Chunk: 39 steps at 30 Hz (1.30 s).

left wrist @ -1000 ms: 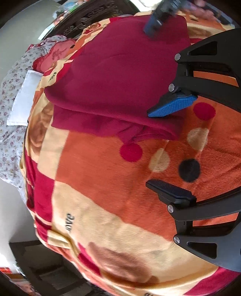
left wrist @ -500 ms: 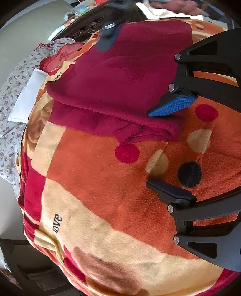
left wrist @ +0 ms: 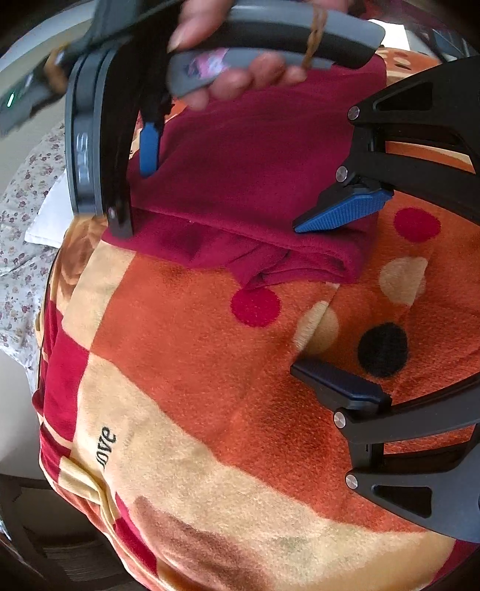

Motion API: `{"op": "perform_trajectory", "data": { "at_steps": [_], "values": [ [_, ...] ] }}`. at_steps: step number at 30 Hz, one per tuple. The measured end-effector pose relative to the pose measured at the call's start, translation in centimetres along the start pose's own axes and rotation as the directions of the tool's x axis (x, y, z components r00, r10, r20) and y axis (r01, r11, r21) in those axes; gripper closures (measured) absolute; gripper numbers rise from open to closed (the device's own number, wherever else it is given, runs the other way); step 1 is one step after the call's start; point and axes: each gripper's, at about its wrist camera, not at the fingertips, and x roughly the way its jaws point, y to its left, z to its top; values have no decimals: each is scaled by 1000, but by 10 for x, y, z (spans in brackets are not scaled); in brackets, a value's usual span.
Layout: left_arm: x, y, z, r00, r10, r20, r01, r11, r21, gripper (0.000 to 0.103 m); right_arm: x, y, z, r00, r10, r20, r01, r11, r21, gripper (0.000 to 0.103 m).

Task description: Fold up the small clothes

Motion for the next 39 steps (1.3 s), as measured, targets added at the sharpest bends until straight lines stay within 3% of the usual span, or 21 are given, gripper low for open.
{"op": "perform_trajectory", "data": {
  "at_steps": [4, 7, 8, 10, 11, 13, 16, 20, 24, 28, 29, 30, 33, 39],
  "values": [
    [-1, 2, -2, 1000, -10, 10, 10, 1000, -8, 32, 15, 17, 3, 993, -121, -15, 119, 990, -69, 18],
    [-2, 2, -4, 1000, -13, 15, 13, 1000, -3, 32, 22, 26, -1, 980, -198, 1, 197, 975, -99, 18],
    [-3, 2, -3, 1000, -16, 13, 15, 1000, 3, 32, 22, 26, -3, 979, -201, 21, 202, 974, -100, 20],
    [-5, 3, -2, 1000, -21, 10, 21, 1000, 11, 32, 18, 22, -6, 978, -205, 47, 209, 971, -114, 39],
    [-6, 2, 0, 1000, -26, 11, 25, 1000, 18, 32, 13, 18, -8, 983, -178, 53, 183, 976, -122, 43],
    [-7, -1, 5, 999, -31, 16, 31, 999, 38, 32, 3, 7, -9, 992, -113, 53, 118, 988, -103, 62],
    [-8, -9, 12, 997, -58, 47, 54, 995, 88, 32, -16, -17, -8, 998, 17, 53, -15, 1000, -25, 78],
    [-3, -17, 21, 994, -98, 55, 91, 989, 120, 32, -29, -33, -11, 992, 109, 71, -111, 993, 29, 81],
    [12, -14, 27, 992, -122, 14, 120, 989, 85, 32, -34, -38, -16, 986, 148, 82, -152, 987, 51, 82],
    [12, -21, 26, 984, -178, 18, 174, 978, 118, 33, -37, -41, -18, 980, 173, 96, -179, 982, 60, 82],
    [12, -26, 25, 977, -212, -3, 211, 969, 127, 42, -39, -43, -19, 978, 183, 102, -190, 980, 66, 82],
    [12, -29, 23, 973, -230, -17, 230, 965, 127, 59, -42, -45, -20, 976, 191, 107, -199, 978, 70, 82],
    [4, -37, 22, 970, -242, -18, 242, 960, 140, 74, -53, -51, -23, 971, 206, 123, -216, 974, 70, 82],
    [-44, -81, 26, 955, -295, 22, 283, 931, 229, 79, -96, -82, -31, 955, 216, 202, -236, 968, 82, 83]
  ]
}}
